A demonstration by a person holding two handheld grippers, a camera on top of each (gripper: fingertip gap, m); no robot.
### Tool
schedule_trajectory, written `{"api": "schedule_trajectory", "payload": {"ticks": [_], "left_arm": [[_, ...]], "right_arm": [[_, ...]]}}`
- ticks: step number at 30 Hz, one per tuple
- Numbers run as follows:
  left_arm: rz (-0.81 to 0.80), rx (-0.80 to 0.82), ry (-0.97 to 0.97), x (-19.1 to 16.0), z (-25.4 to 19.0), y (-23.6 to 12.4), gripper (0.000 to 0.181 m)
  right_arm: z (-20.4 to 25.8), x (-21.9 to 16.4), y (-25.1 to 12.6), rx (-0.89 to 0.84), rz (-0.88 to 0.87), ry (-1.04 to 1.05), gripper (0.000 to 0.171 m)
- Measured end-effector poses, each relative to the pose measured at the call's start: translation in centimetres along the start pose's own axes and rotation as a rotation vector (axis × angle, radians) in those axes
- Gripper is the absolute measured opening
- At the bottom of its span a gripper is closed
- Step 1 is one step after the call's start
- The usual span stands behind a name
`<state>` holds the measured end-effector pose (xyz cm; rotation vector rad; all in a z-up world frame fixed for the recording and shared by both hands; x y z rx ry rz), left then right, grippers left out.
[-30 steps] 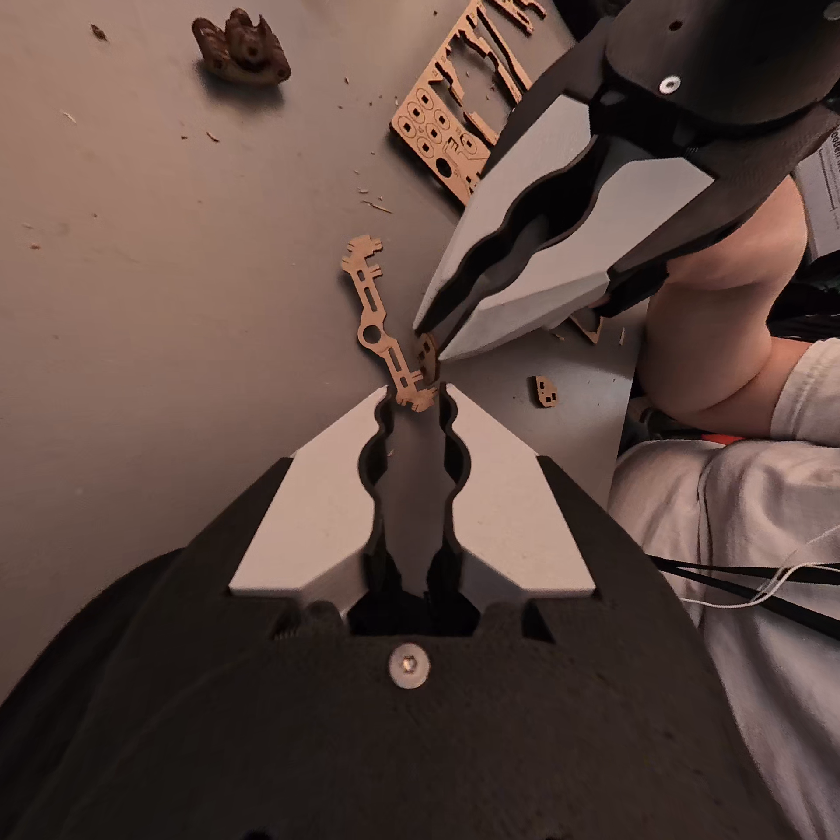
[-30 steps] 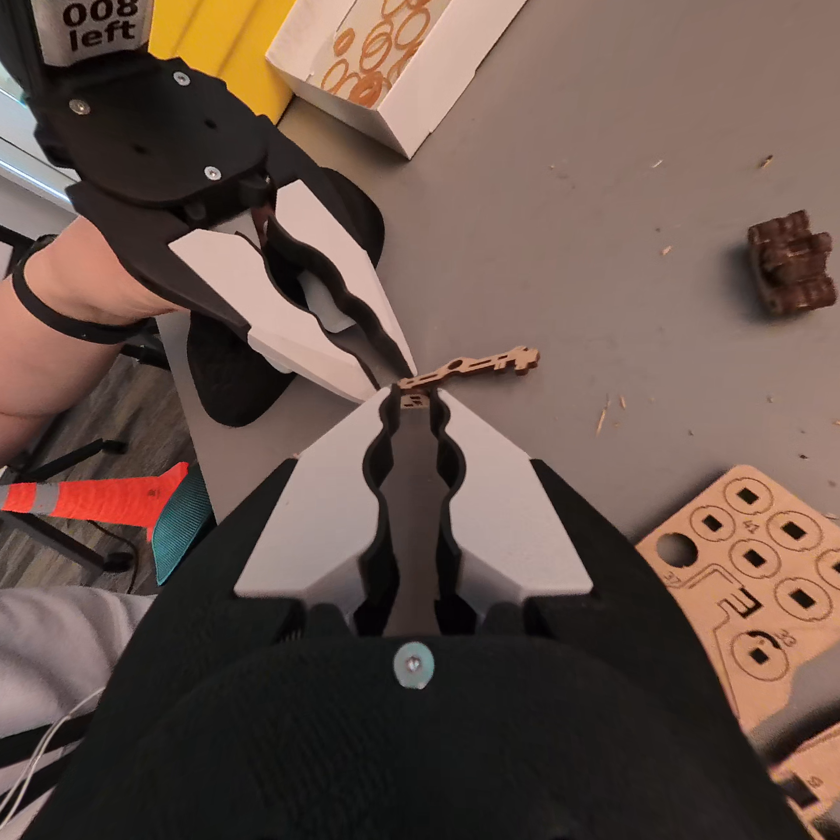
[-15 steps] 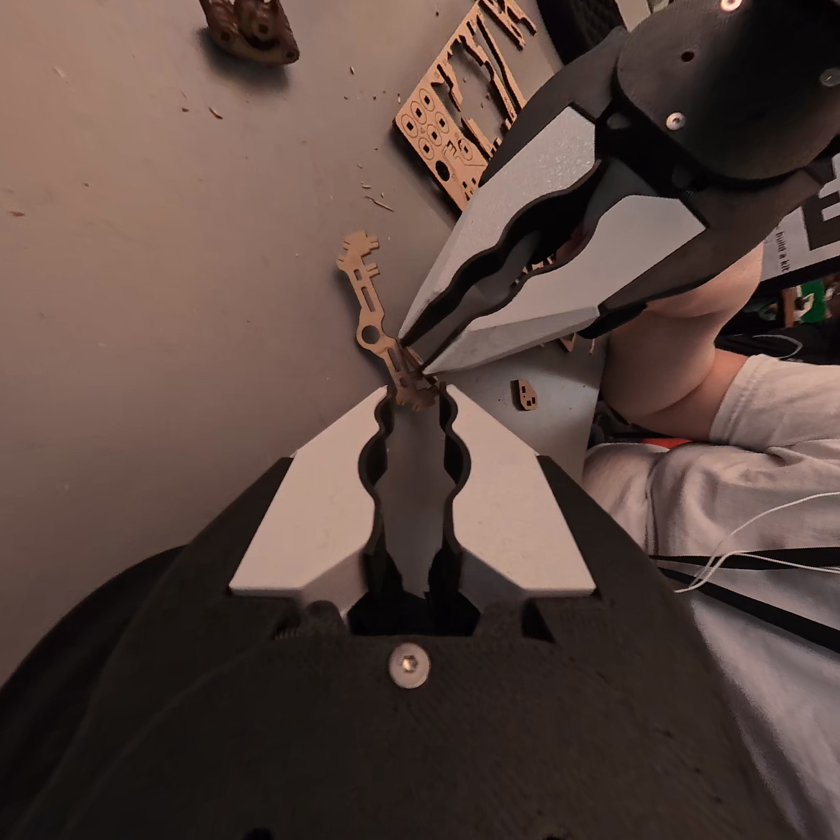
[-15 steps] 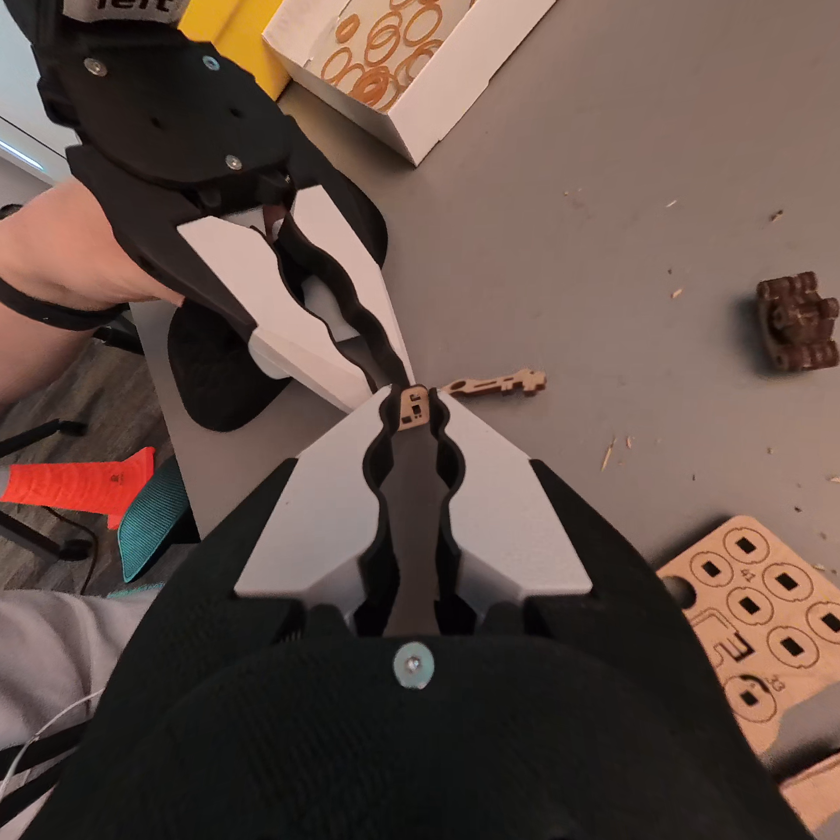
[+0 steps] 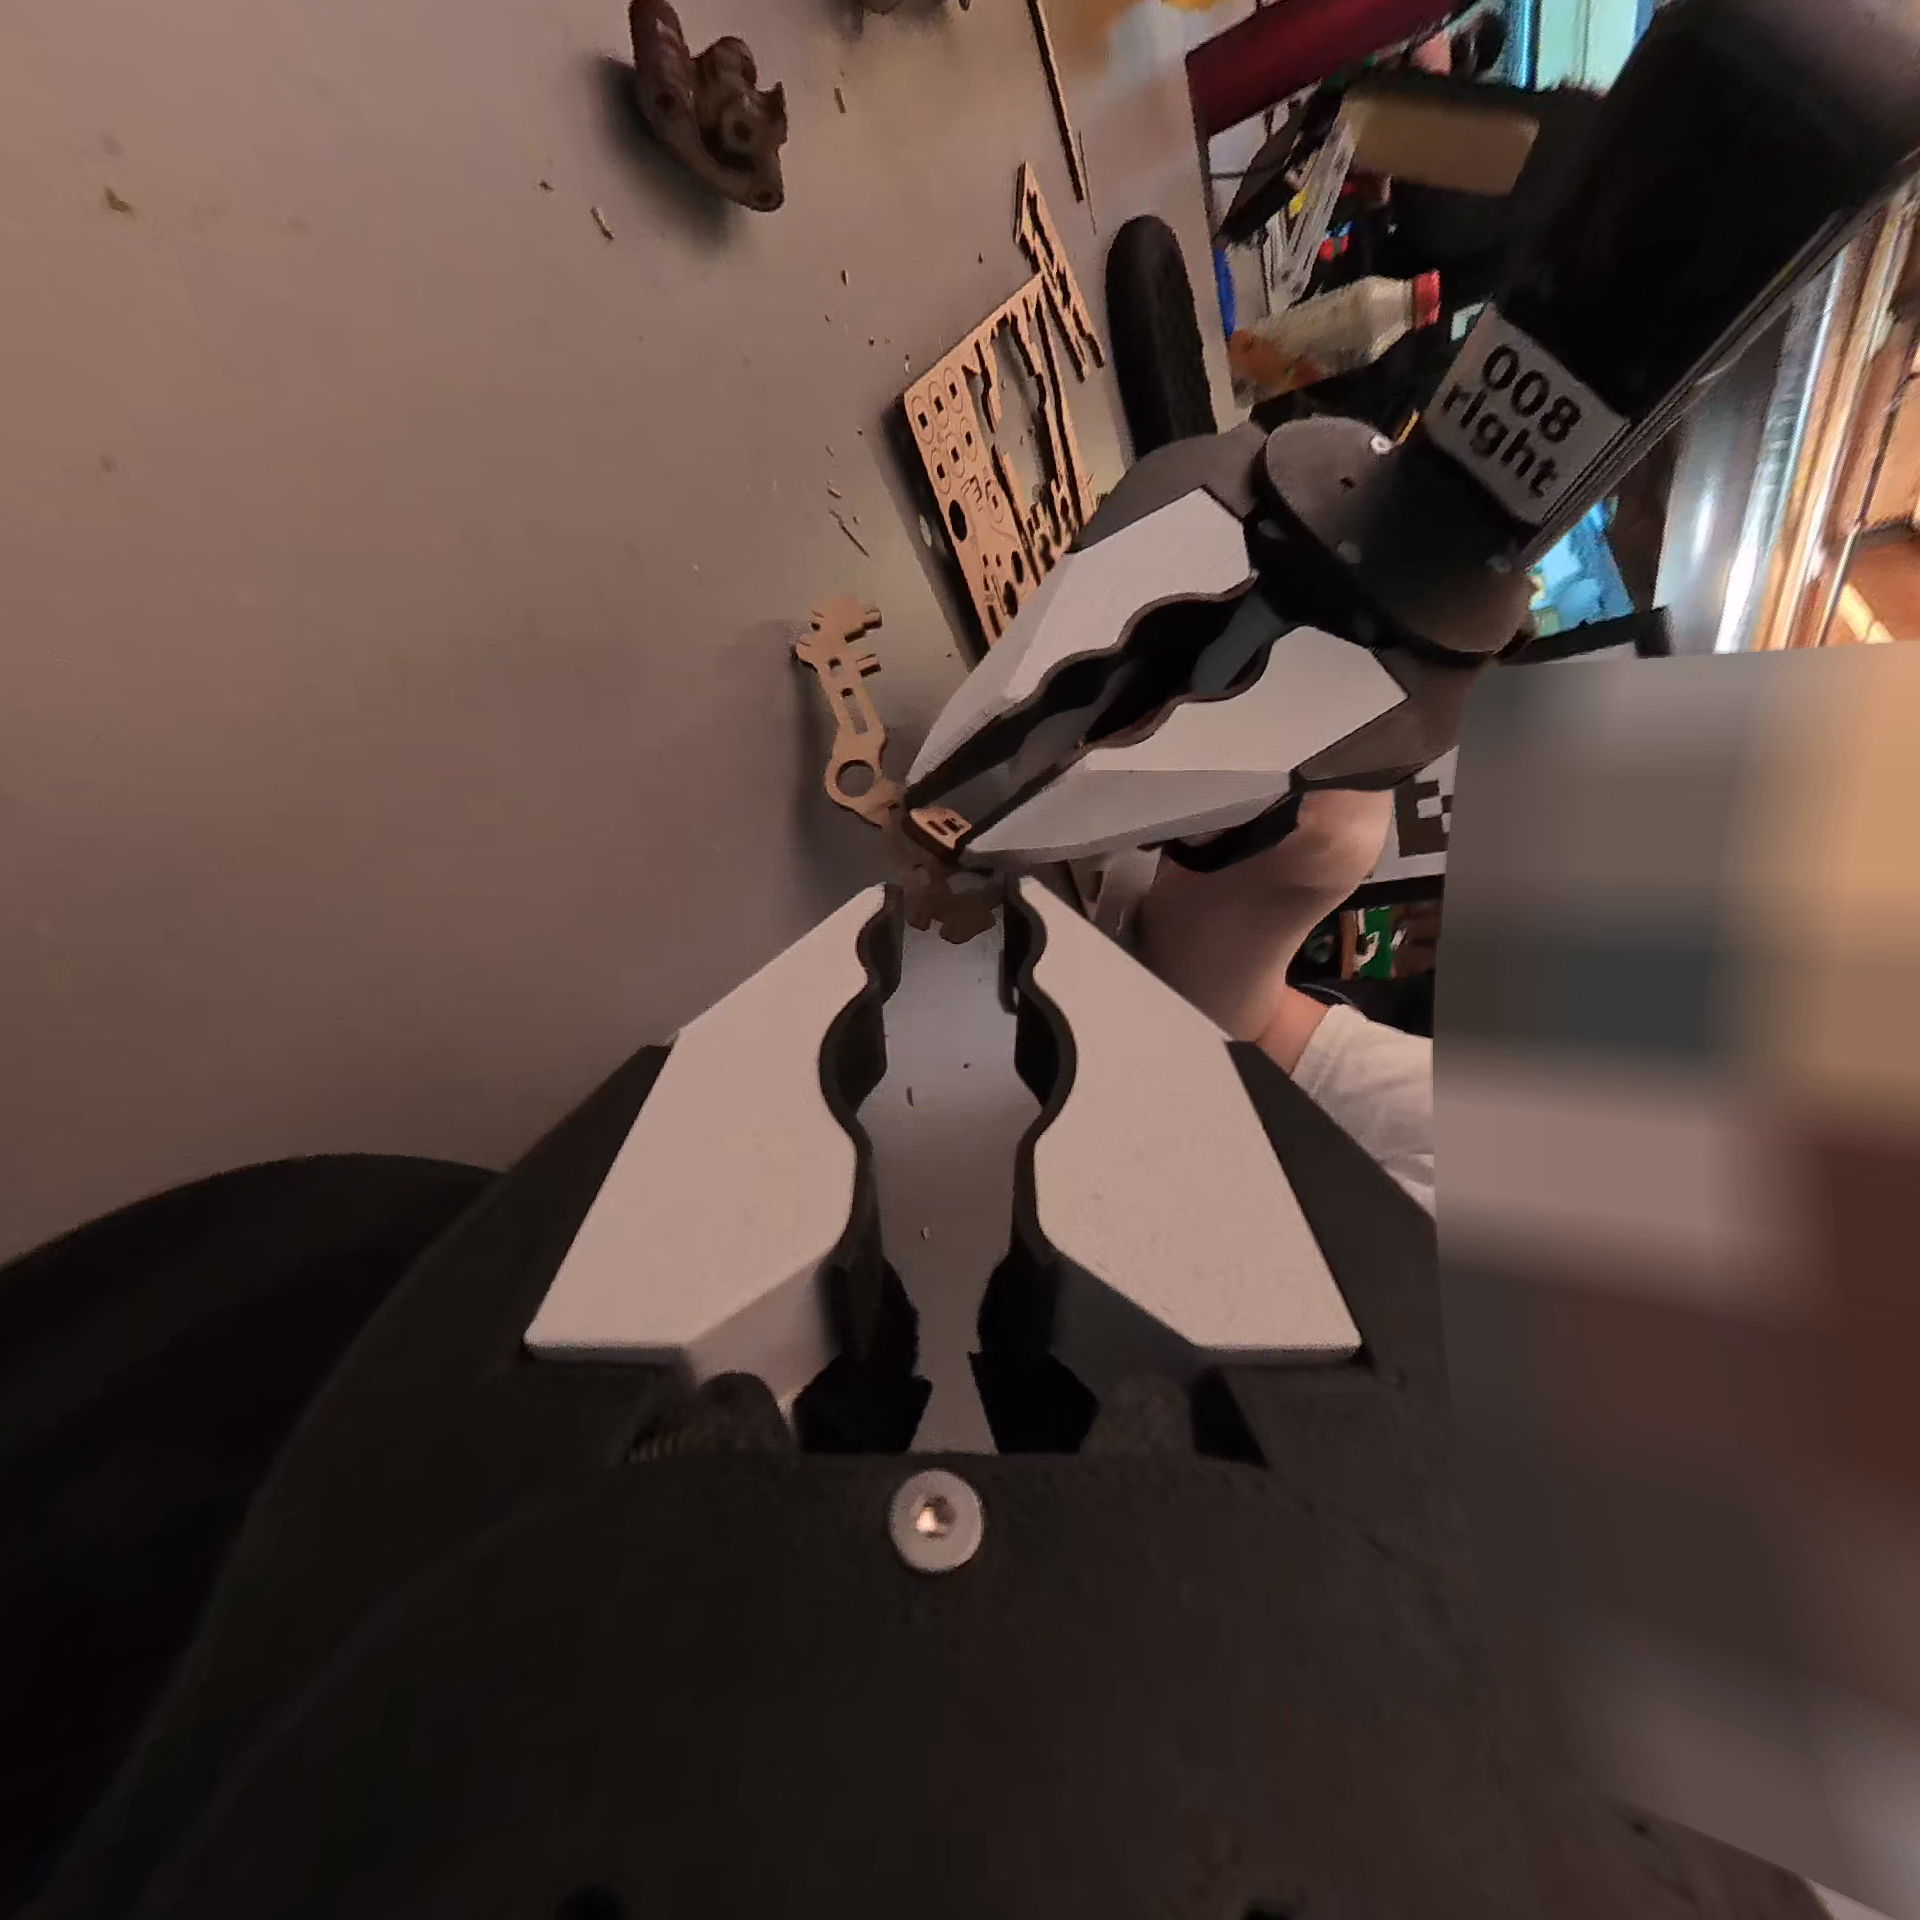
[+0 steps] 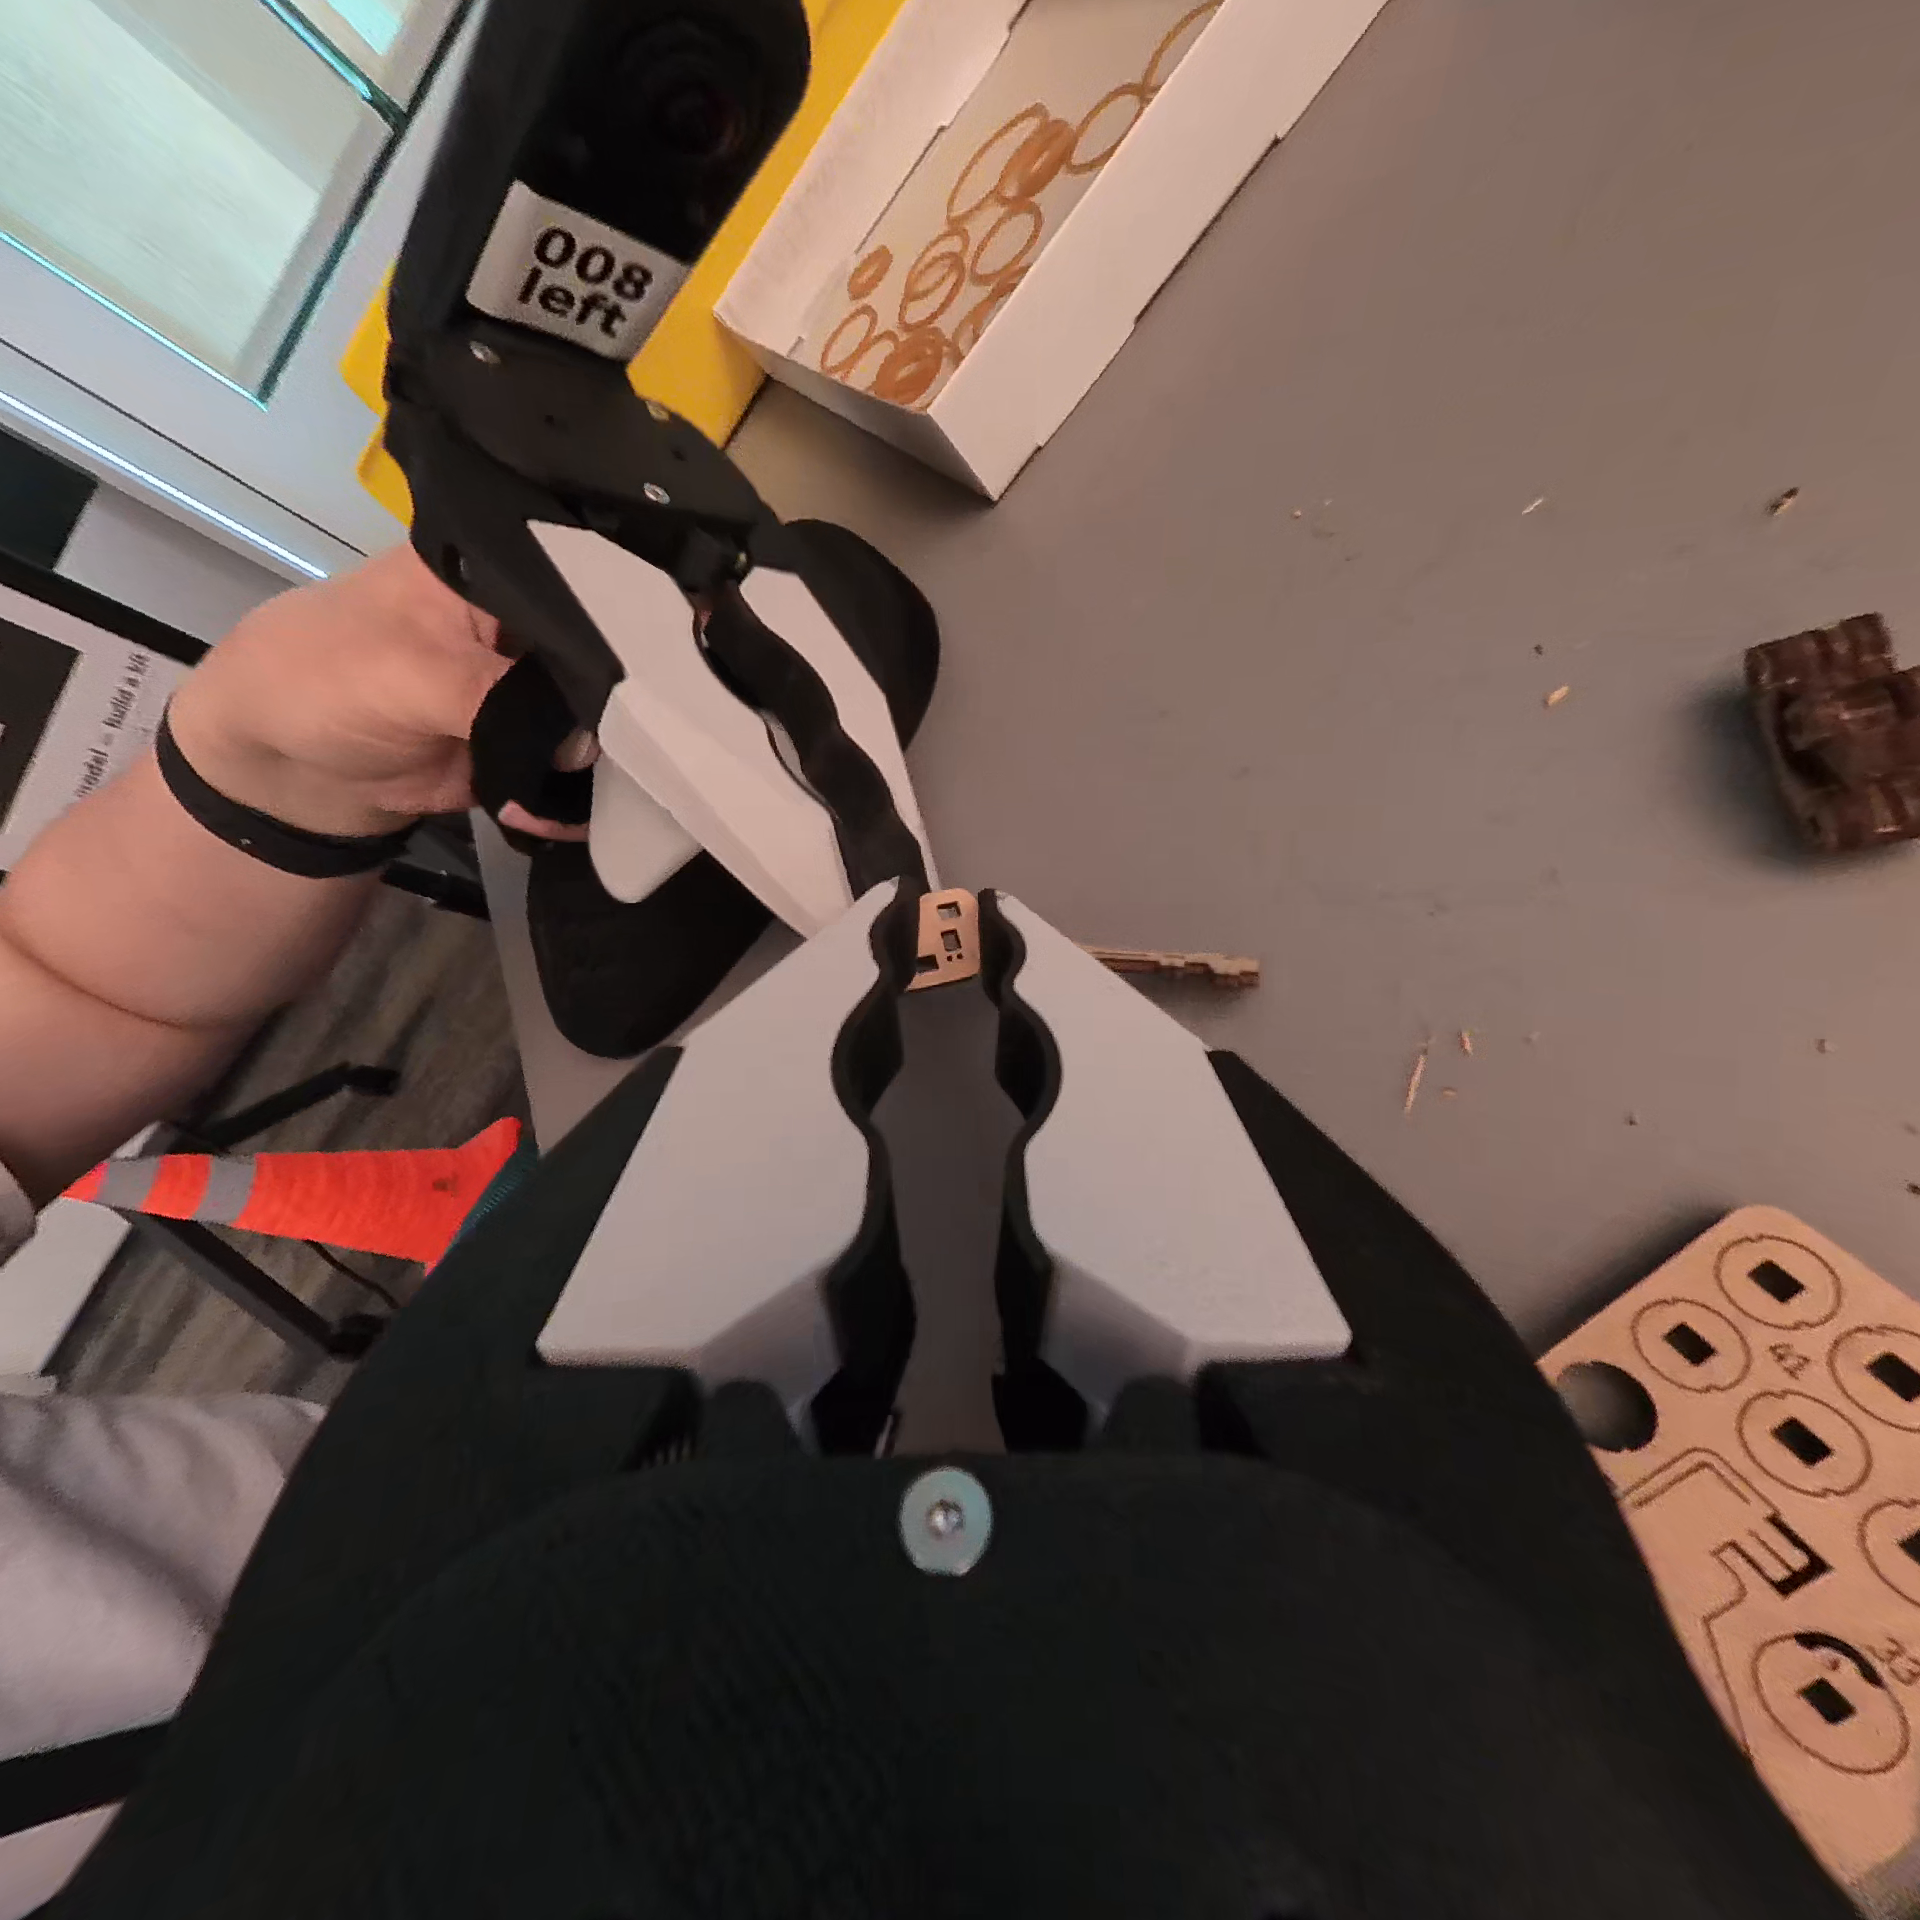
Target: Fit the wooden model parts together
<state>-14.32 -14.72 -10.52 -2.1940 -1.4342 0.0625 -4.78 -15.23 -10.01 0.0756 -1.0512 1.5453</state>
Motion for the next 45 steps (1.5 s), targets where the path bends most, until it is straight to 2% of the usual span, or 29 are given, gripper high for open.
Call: {"api": "schedule_trajectory", "payload": {"ticks": [11, 22, 23, 29, 37, 41, 45], "left_arm": [[-0.108, -0.024, -0.098, 0.0, 0.0, -0.3, 0.018], [-0.221, 0.024, -0.124, -0.1, -0.1, -0.4, 0.018], [-0.231, 0.021, -0.129, -0.1, -0.1, -0.4, 0.018], [-0.242, 0.003, -0.171, -0.3, 0.1, -0.3, 0.018], [-0.237, 0.016, -0.172, -0.4, 0.2, -0.4, 0.017], [-0.232, 0.014, -0.176, -0.4, 0.3, -0.4, 0.017], [-0.225, 0.021, -0.172, -0.5, 0.3, -0.3, 0.018]], "right_arm": [[-0.2, 0.2, -0.3, 0.017, -0.087, 0.085, 0.010], [-0.1, 0.5, 0.2, -0.137, -0.125, 0.051, 0.009], [0.1, 0.5, 0.2, -0.136, -0.126, 0.048, 0.000], [0.0, 0.3, 0.7, -0.093, -0.135, 0.054, 0.000], [-0.9, 0.6, -0.5, -0.033, -0.210, 0.064, 0.000], [-0.8, 0.8, -1.3, -0.043, -0.222, -0.010, 0.004], [-0.6, 0.0, -2.2, -0.066, -0.127, -0.179, 0.012]]}}
Point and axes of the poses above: each gripper's, where its closed fingertips meet, y out along the fingers, x out of its top, z = x × y across the jaws, the point moved 6 cm from there along -y, back along the fingers, and after that the axes turned 9 degrees about z, right-handed, at the moved point
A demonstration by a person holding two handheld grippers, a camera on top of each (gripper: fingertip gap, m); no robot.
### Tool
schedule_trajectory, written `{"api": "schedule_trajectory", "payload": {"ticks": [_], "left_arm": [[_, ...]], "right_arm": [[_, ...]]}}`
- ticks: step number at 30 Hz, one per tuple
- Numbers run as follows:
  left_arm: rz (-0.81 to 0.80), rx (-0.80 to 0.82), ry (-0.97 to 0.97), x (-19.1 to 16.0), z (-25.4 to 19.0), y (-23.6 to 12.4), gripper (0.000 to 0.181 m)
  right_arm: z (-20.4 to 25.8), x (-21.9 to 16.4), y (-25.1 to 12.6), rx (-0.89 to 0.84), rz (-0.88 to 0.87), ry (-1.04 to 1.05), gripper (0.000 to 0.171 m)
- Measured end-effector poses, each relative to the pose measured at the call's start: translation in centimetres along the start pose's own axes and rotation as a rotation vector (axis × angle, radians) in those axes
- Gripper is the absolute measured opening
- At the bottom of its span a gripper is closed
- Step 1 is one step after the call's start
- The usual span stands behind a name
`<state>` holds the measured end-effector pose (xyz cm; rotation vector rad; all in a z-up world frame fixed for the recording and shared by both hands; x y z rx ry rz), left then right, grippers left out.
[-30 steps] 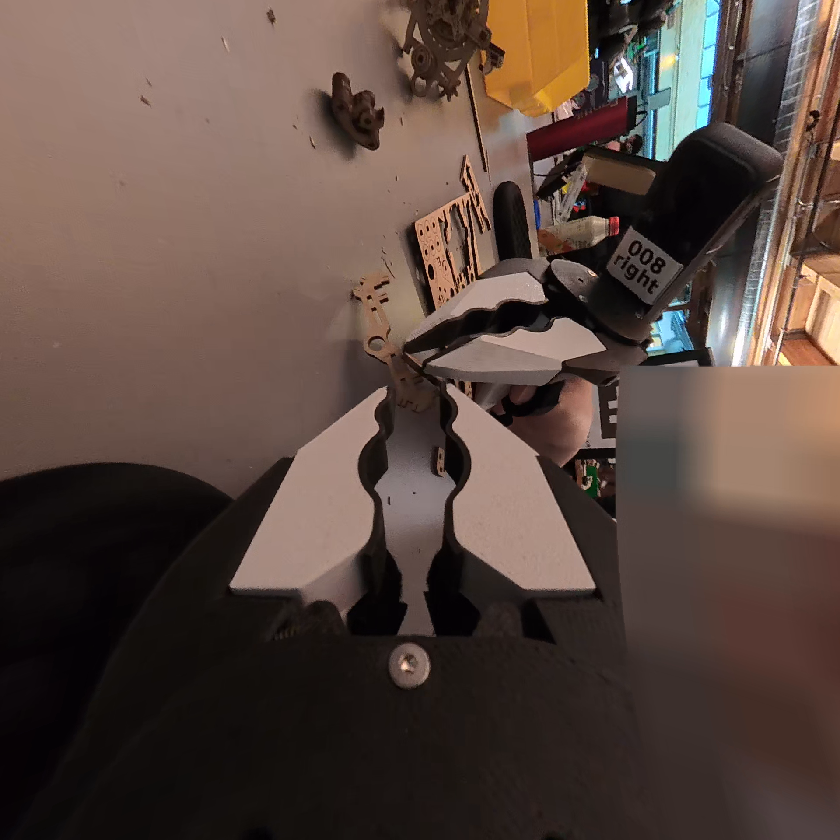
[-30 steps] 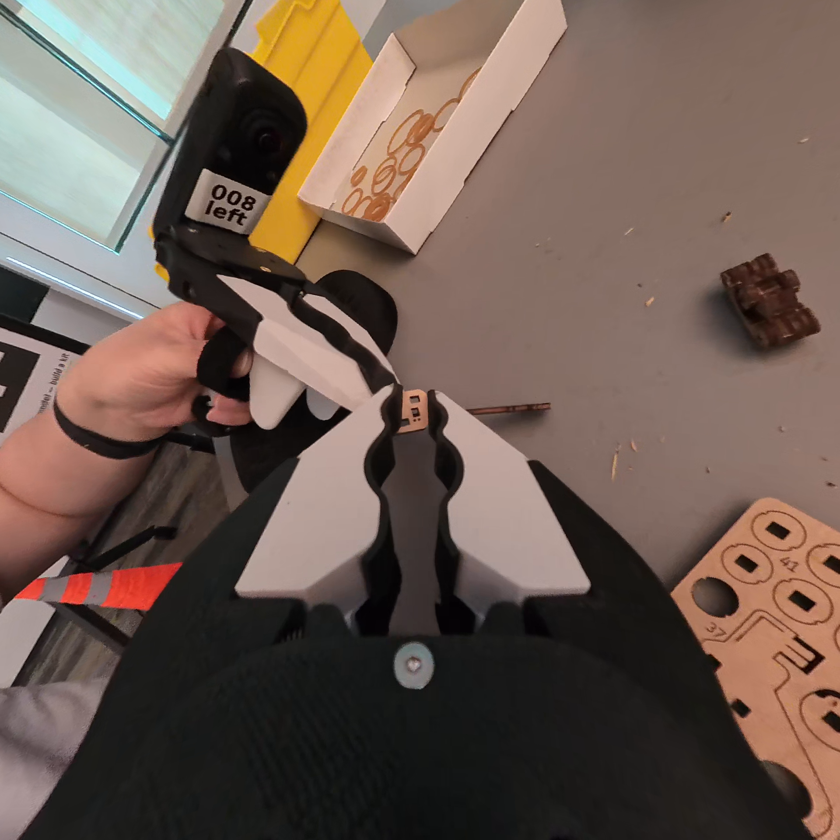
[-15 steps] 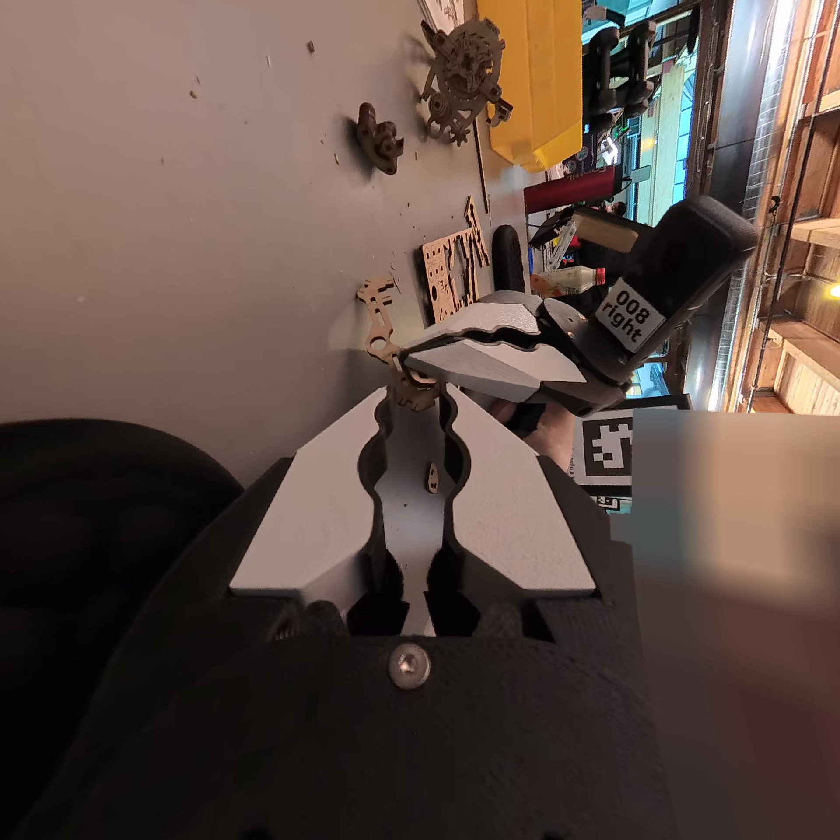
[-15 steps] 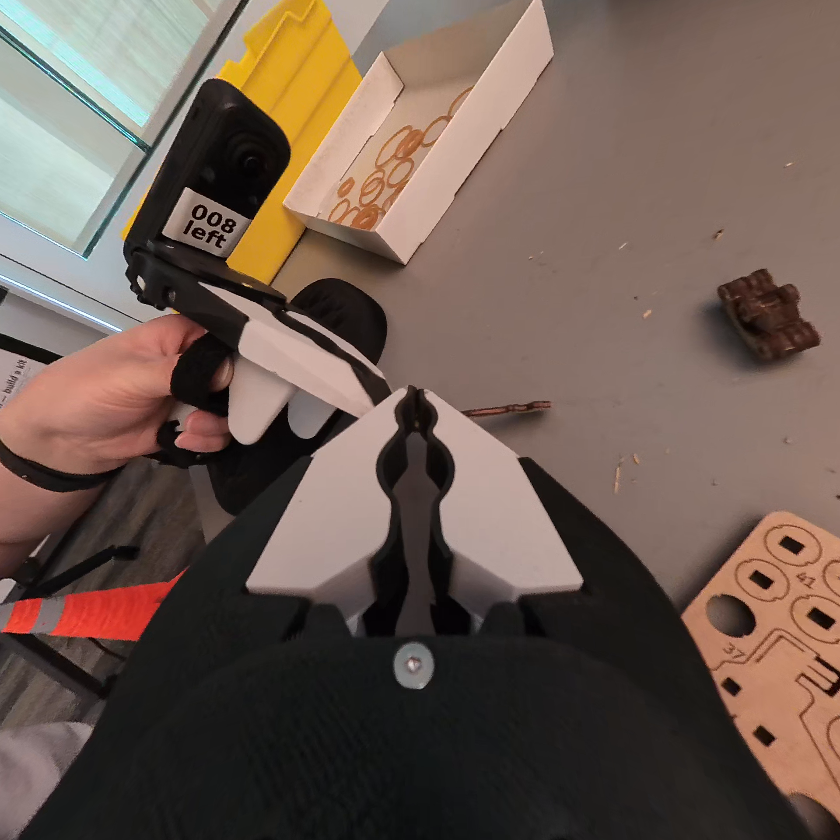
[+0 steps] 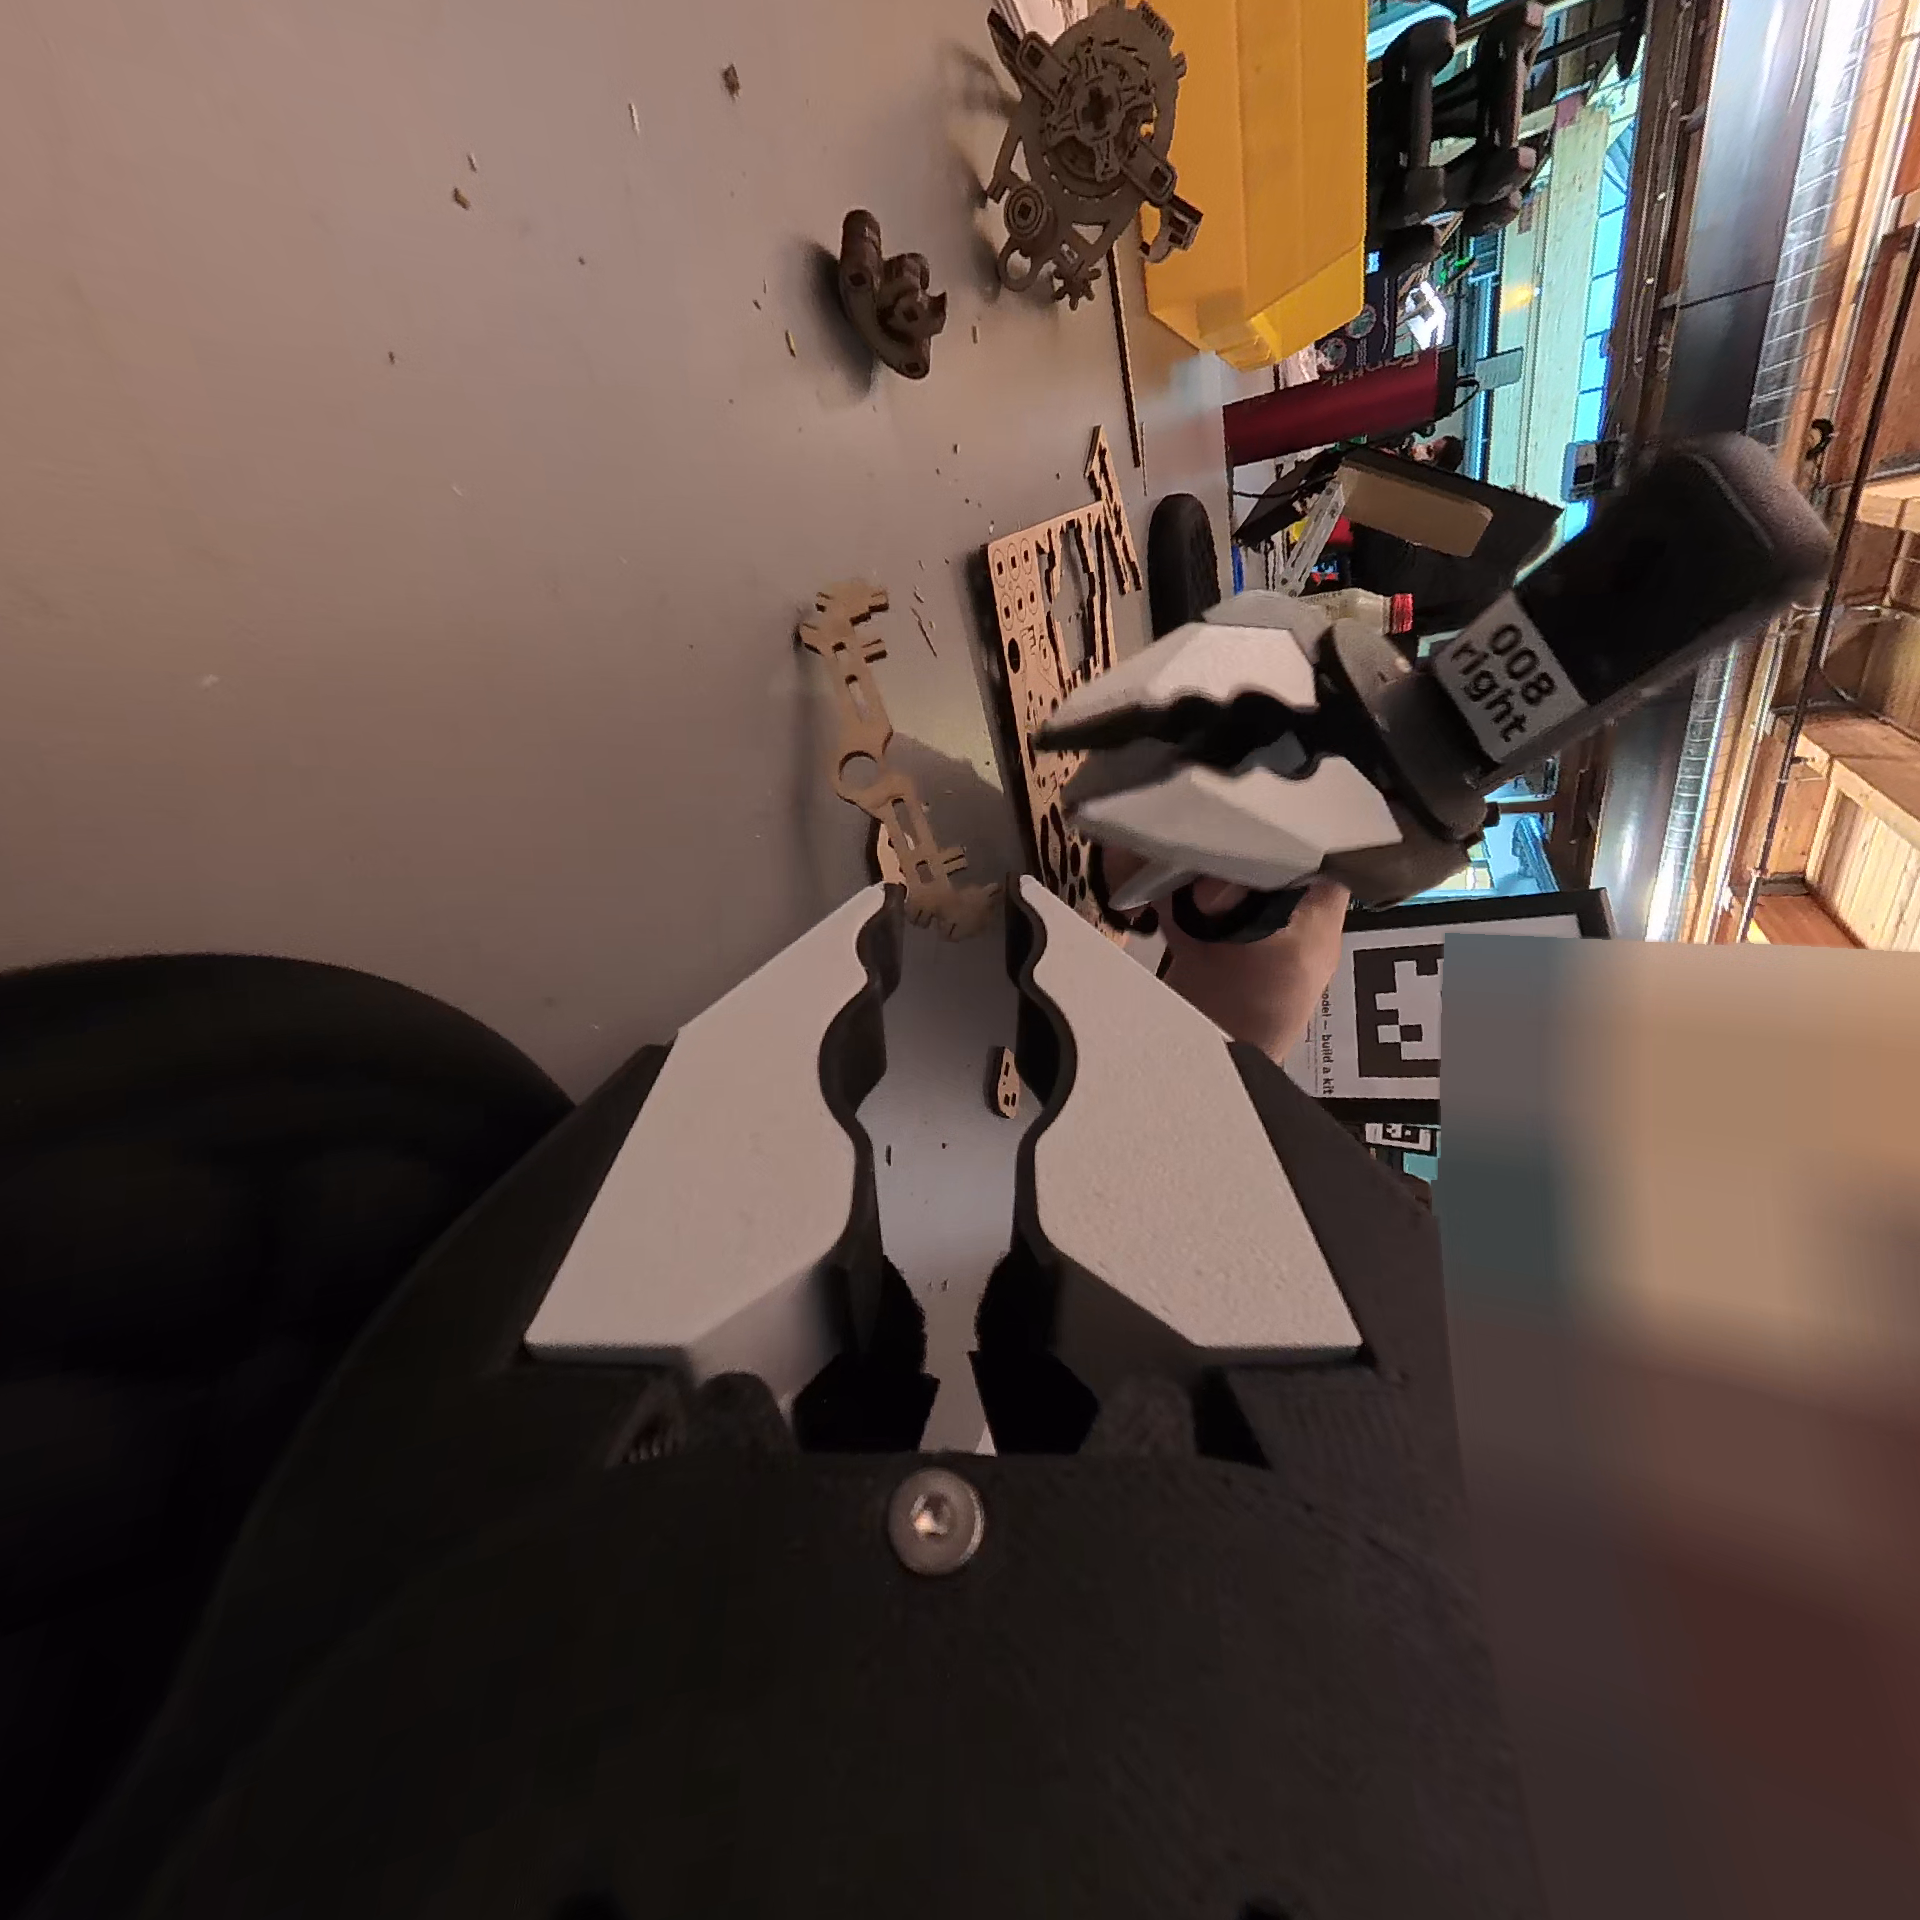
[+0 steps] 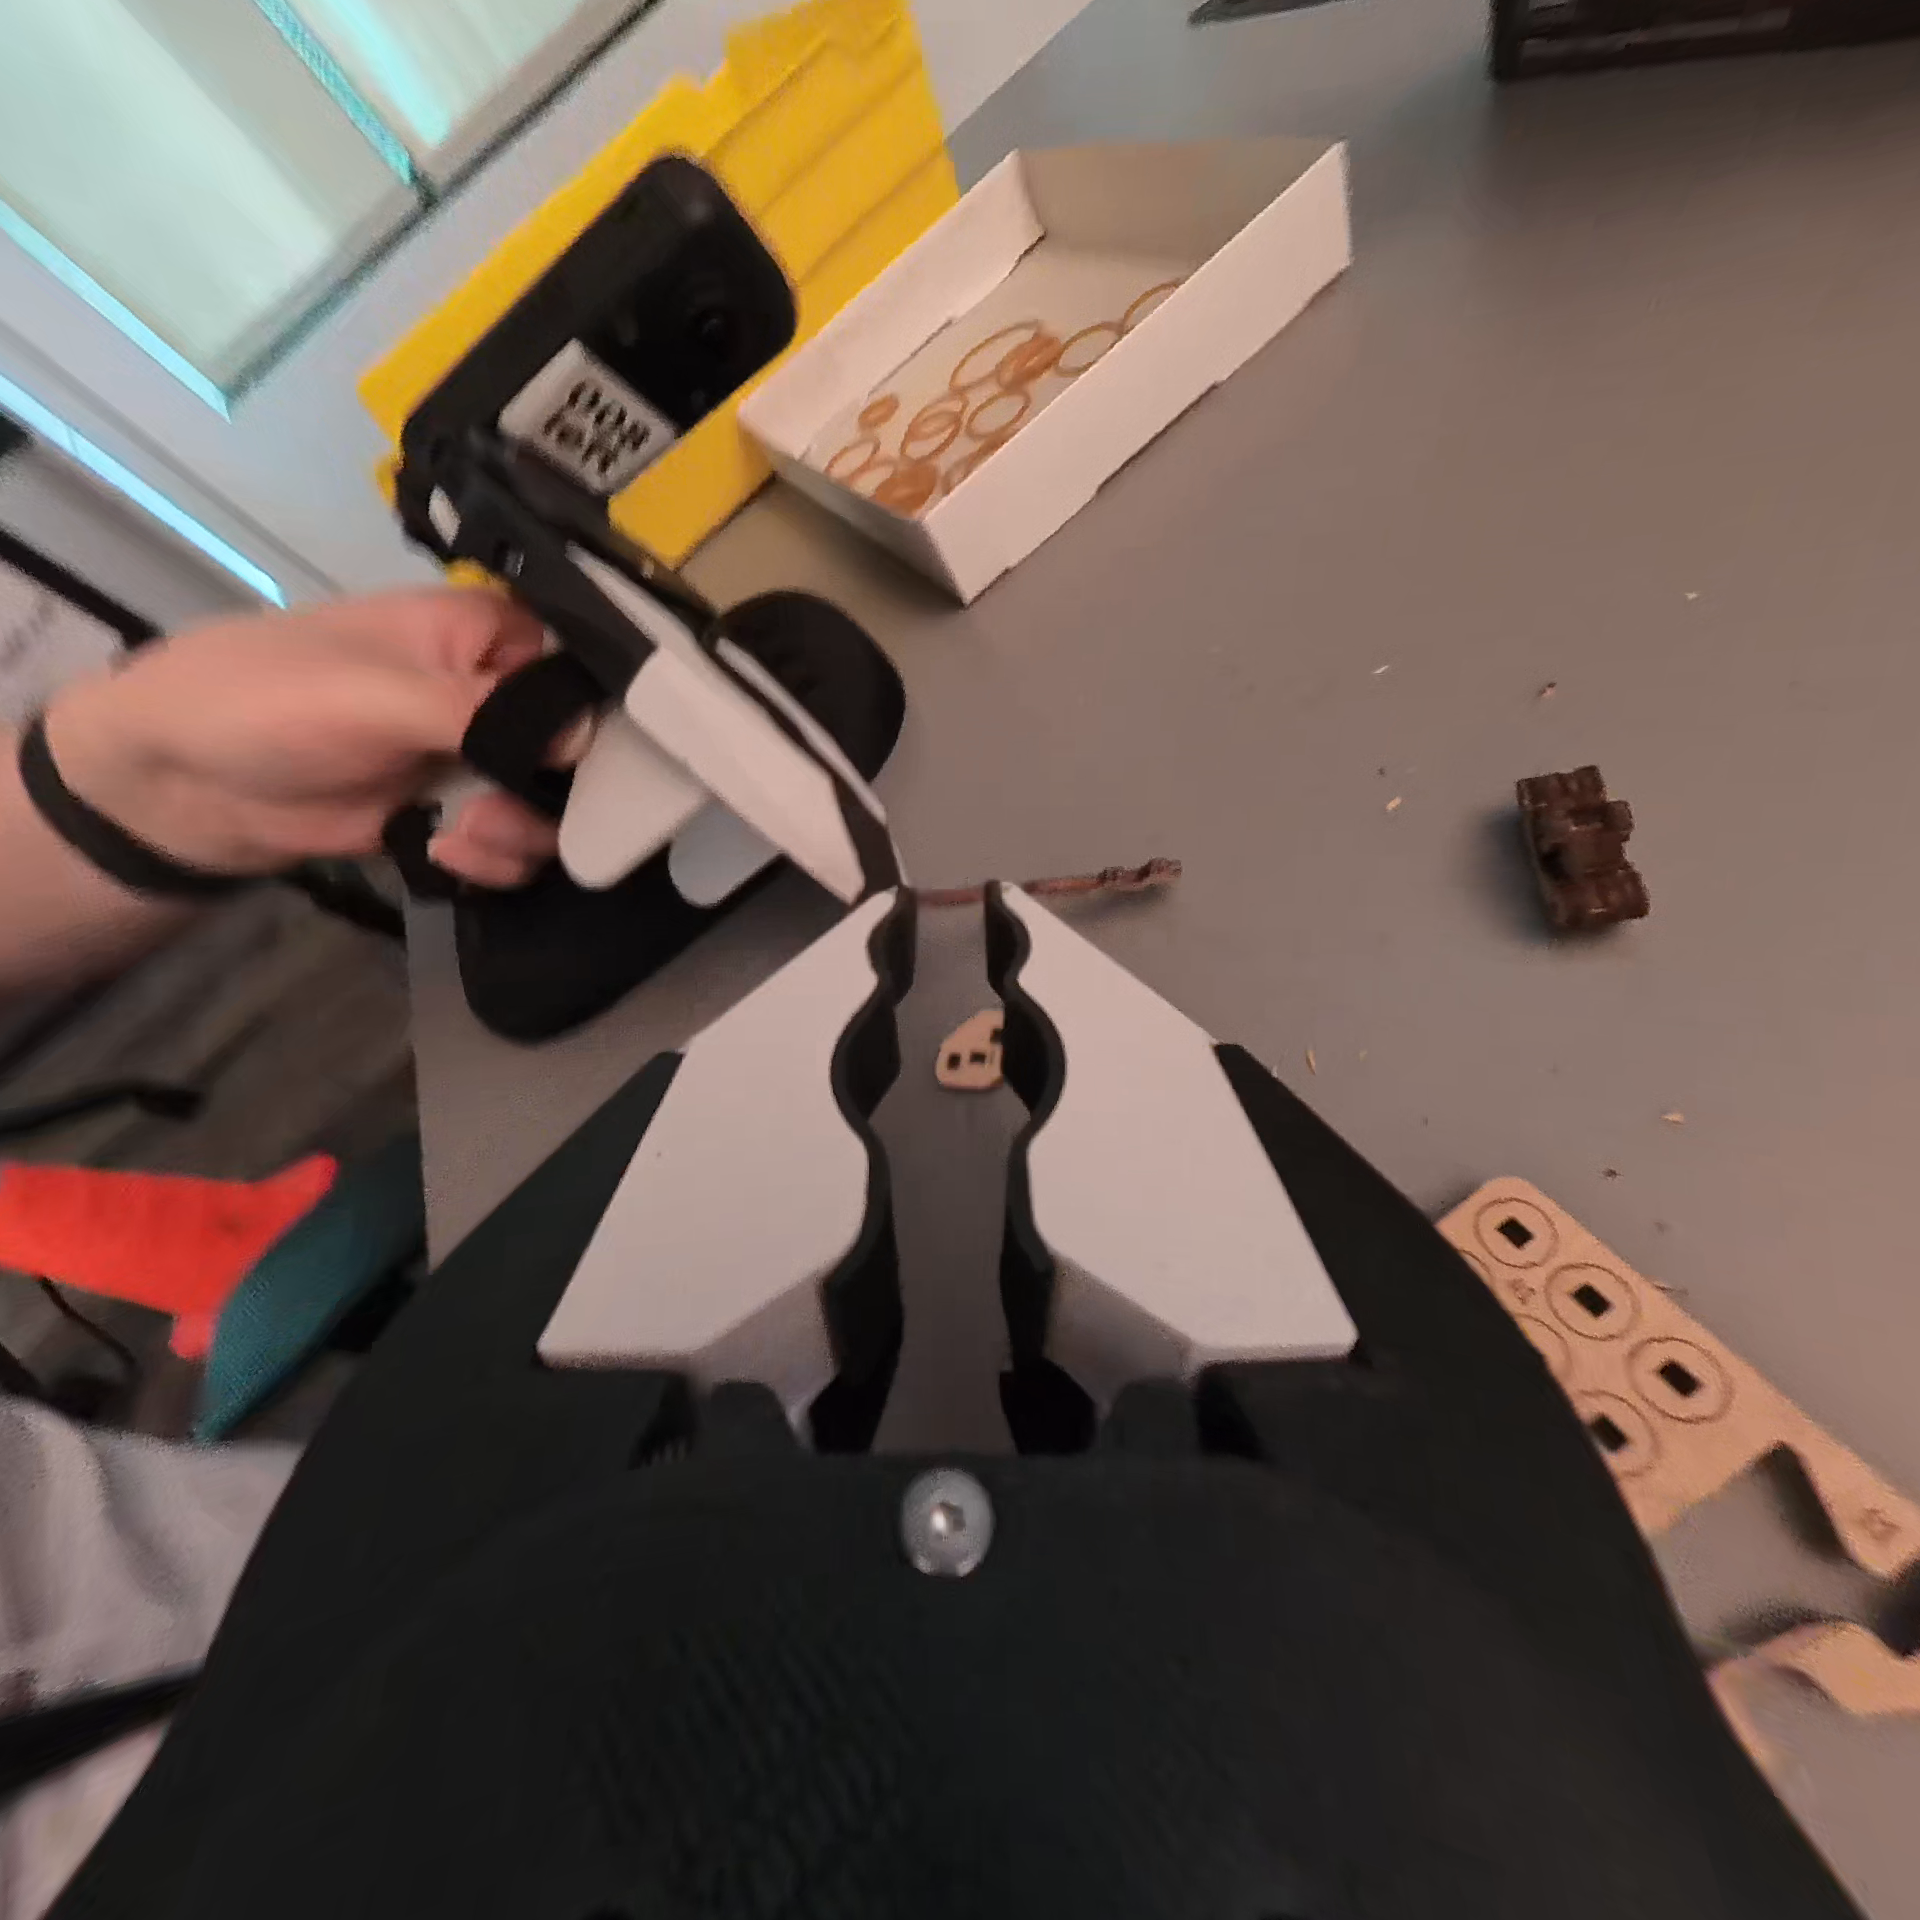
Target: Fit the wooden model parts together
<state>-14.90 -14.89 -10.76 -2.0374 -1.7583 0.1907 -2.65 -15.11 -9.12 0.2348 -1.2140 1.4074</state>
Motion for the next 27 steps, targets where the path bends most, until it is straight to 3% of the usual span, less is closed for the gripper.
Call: {"api": "schedule_trajectory", "payload": {"ticks": [9, 15, 19, 27], "left_arm": [[0.015, -0.002, 0.010, -0.1, 0.0, 0.0, 0.018], [0.045, 0.038, 0.060, -0.3, -0.1, 0.2, 0.017], [0.064, 0.063, 0.115, -0.3, -0.2, 0.2, 0.018], [0.101, 0.166, 0.243, 0.9, 0.2, -0.4, 0.018]], "right_arm": [[0.5, -2.9, 0.2, -0.196, 0.287, -0.546, 0.017], [0.3, -2.7, 1.3, -0.064, 0.426, -0.638, 0.019], [0.5, -1.9, 1.1, 0.079, 0.430, -0.626, 0.019], [-0.9, -1.0, 1.6, 0.215, 0.532, -0.812, 0.027]]}}
Point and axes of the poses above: each gripper's, where its closed fingertips meet, y out along the fingers, x out of its top, z = x × y across the jaws, the point moved 6 cm from there along -y, back along the fingers, and after that the axes turned 9 degrees about z, right-handed, at the moved point
